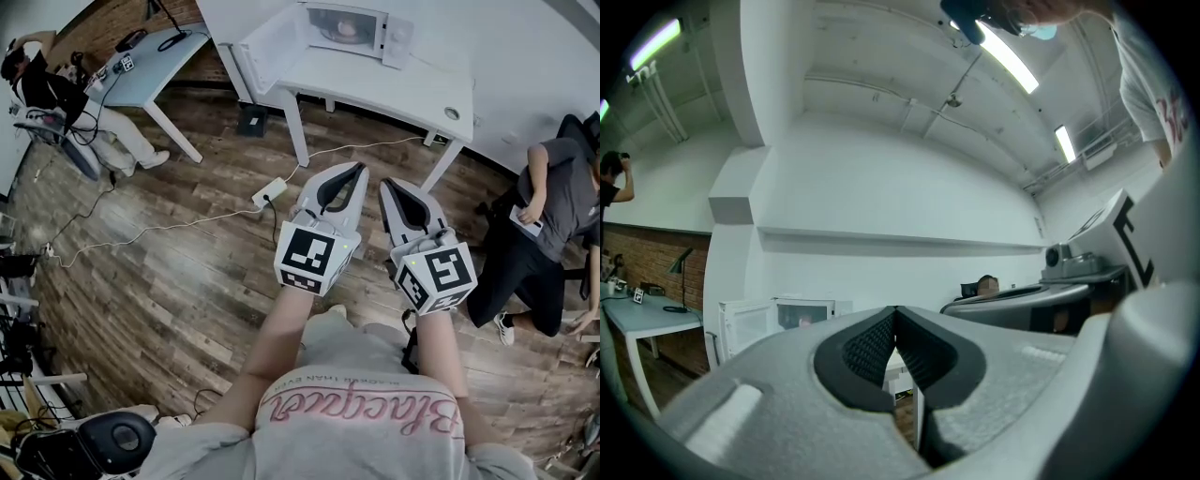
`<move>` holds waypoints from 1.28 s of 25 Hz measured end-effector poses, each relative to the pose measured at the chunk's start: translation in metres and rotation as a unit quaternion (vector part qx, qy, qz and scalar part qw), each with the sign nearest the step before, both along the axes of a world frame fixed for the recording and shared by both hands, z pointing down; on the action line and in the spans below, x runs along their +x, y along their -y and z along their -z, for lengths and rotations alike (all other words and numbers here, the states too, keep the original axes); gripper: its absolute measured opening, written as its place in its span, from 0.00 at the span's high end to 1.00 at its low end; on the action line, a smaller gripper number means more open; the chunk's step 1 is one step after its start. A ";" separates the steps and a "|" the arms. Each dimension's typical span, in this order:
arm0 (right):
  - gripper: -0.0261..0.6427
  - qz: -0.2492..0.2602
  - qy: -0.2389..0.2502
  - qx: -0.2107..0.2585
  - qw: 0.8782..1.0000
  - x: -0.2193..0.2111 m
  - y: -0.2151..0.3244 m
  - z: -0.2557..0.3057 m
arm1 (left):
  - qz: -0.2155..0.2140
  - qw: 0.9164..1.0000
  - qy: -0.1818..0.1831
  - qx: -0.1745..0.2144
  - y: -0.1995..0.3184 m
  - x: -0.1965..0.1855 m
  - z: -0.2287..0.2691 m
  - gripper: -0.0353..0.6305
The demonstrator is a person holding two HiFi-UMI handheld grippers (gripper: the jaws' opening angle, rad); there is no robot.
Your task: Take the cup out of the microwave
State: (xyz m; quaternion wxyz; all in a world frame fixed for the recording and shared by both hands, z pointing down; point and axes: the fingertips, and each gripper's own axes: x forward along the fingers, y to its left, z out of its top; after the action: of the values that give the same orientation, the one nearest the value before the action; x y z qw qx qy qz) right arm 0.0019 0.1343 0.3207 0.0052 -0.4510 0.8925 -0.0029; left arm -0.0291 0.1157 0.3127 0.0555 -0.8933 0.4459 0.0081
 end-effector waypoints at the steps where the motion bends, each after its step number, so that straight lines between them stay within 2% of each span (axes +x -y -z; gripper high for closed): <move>1: 0.94 -0.001 -0.001 0.000 1.000 -0.001 0.003 0.000 | -0.001 1.000 -0.002 0.001 0.003 0.000 0.001 0.94; 13: 0.94 -0.015 -0.005 -0.006 1.000 -0.004 0.022 -0.006 | -0.006 1.000 -0.002 0.003 0.020 -0.005 -0.001 0.94; 21: 0.94 -0.012 0.001 -0.001 1.000 -0.007 0.037 -0.005 | -0.003 1.000 0.028 0.011 0.031 -0.007 -0.002 0.94; 32: 0.94 0.002 0.000 0.016 1.000 -0.003 0.089 0.007 | 0.005 0.999 0.034 0.012 0.081 -0.003 0.003 0.94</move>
State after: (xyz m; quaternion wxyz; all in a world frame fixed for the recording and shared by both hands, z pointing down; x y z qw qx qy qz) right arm -0.0008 0.0451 0.3140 0.0123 -0.4492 0.8933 0.0110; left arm -0.0320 0.0350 0.3092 0.0818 -0.8899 0.4484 -0.0174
